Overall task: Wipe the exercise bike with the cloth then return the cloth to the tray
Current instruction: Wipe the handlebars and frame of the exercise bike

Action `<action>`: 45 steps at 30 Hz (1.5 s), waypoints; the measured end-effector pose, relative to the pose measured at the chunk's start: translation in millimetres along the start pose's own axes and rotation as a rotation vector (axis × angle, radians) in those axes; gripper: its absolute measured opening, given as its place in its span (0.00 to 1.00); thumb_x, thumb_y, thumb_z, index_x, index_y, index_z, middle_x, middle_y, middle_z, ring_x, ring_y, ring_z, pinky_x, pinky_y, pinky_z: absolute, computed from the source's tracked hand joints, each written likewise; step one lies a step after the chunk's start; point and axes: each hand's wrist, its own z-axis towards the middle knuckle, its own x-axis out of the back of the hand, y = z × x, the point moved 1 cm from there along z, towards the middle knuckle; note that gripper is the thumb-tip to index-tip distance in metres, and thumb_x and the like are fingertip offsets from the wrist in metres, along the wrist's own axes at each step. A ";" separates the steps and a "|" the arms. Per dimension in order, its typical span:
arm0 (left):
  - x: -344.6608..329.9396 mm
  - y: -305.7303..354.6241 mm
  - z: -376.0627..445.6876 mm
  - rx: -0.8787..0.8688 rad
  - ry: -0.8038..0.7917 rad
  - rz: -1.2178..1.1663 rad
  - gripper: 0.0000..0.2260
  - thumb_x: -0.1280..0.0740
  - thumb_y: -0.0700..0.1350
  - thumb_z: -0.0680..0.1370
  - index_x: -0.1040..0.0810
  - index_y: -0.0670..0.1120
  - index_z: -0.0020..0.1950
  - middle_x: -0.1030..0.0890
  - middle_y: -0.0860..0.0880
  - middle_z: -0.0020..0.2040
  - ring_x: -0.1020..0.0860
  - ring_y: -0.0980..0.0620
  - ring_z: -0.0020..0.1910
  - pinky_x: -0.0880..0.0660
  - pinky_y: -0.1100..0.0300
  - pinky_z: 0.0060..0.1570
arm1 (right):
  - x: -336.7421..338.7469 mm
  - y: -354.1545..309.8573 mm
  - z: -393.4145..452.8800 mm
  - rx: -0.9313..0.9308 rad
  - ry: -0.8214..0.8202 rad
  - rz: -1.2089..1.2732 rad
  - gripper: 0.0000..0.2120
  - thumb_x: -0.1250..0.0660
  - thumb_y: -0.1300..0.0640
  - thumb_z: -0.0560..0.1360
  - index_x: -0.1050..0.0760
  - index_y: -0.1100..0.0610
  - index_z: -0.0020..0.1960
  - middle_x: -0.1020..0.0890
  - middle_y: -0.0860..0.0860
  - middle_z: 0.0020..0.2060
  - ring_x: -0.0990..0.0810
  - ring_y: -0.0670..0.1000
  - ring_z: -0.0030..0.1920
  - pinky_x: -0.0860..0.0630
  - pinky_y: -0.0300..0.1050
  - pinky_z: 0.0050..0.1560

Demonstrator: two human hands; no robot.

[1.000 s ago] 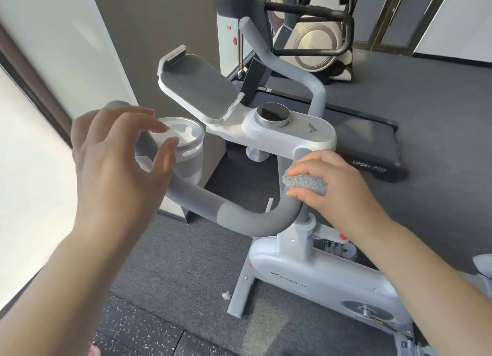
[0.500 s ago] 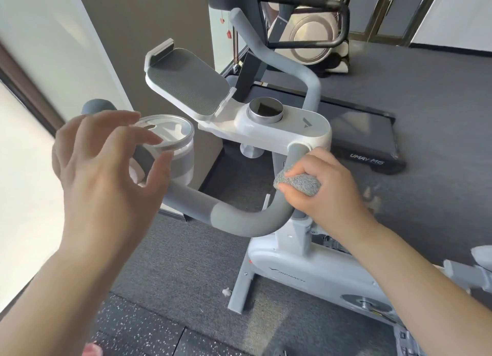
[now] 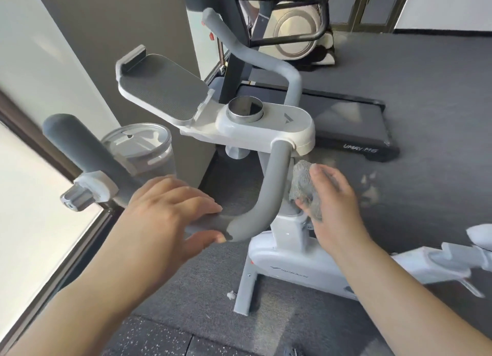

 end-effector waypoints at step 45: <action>-6.4 -2.9 1.0 -0.045 0.071 0.006 0.23 0.40 0.65 0.69 0.16 0.51 0.48 0.16 0.56 0.44 0.21 0.49 0.43 0.33 0.56 0.56 | -23.4 25.5 24.3 -0.177 -0.084 0.259 0.08 0.39 0.57 0.80 0.26 0.49 0.57 0.18 0.48 0.43 0.17 0.45 0.39 0.23 0.37 0.32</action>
